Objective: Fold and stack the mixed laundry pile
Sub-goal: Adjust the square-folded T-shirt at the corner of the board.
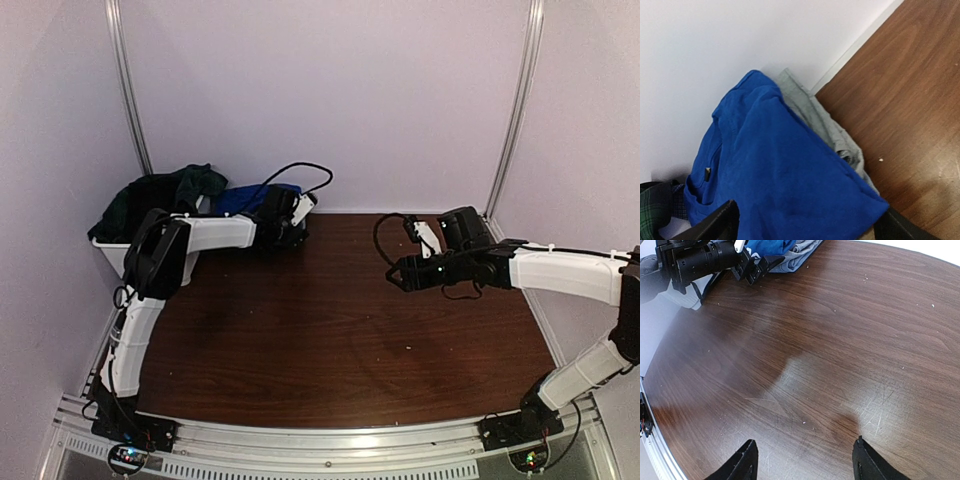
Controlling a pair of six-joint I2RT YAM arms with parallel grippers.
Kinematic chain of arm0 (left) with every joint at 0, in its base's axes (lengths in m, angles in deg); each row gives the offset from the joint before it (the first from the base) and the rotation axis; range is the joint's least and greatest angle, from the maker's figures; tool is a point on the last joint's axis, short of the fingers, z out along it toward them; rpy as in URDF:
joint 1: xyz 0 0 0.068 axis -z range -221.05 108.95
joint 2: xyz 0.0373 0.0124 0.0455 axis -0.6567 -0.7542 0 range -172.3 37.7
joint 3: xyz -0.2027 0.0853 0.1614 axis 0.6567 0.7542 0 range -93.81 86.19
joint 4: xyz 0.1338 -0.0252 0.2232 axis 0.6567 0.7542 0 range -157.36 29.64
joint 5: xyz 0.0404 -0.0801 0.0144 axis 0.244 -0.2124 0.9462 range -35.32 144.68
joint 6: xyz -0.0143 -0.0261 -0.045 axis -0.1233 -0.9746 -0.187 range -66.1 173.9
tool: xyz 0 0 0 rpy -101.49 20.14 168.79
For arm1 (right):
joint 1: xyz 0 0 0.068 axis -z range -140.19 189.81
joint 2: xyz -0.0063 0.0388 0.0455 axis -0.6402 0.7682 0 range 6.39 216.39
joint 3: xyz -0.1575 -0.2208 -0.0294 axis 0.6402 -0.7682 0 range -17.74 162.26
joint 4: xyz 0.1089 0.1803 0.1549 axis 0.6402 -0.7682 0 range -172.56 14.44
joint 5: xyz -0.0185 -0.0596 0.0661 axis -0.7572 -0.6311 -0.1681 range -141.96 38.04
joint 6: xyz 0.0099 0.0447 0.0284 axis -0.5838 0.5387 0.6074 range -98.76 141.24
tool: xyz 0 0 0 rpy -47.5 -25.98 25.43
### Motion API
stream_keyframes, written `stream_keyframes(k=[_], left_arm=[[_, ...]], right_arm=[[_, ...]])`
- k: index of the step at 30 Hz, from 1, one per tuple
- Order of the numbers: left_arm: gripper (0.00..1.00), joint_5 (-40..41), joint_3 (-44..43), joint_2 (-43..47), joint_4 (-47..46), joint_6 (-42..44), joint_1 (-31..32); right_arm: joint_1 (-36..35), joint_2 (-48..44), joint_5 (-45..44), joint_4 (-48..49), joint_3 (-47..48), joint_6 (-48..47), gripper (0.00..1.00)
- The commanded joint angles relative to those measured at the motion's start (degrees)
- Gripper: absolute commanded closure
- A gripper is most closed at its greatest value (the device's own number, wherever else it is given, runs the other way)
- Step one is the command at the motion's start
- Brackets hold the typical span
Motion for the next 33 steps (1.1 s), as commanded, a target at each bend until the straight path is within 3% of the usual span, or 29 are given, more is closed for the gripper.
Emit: stream_keyframes(k=[1,5,10,16,23,27,31,33], left_arm=[[0.1,6.31,-3.25,-0.04,-4.48,1.73,-0.7],[0.23,7.2,-4.53,0.9,-3.16,-0.78,-1.85],[0.37,1.57,-1.32,4.65,-3.54,-5.7,-3.93],[0.51,0.45,-0.5,5.51,-1.72,-8.1,-6.23],[0.5,-4.86,3.05,7.36,-1.92,-12.09,-9.1],[0.4,-6.48,2.54,6.04,-0.96,-11.34,-9.04],[0.25,-13.91,3.47,6.37,-0.96,-10.16,-8.25],[0.24,-16.78,3.89,6.52,-0.95,-7.6,-6.88]], right_arm=[[0.47,-0.37,0.5,1.24,-0.86,0.43,0.35],[0.42,-0.34,0.49,1.27,-0.77,0.47,0.35],[0.46,-0.31,0.62,1.31,-0.94,0.46,0.35],[0.56,-0.18,0.67,1.26,-0.88,0.47,0.35],[0.5,-0.06,0.88,1.41,-0.87,0.56,0.35],[0.5,0.07,0.84,1.21,-0.68,0.39,0.35],[0.5,0.22,0.9,1.27,-0.7,0.47,0.35],[0.51,0.26,1.04,1.32,-0.68,0.56,0.35]])
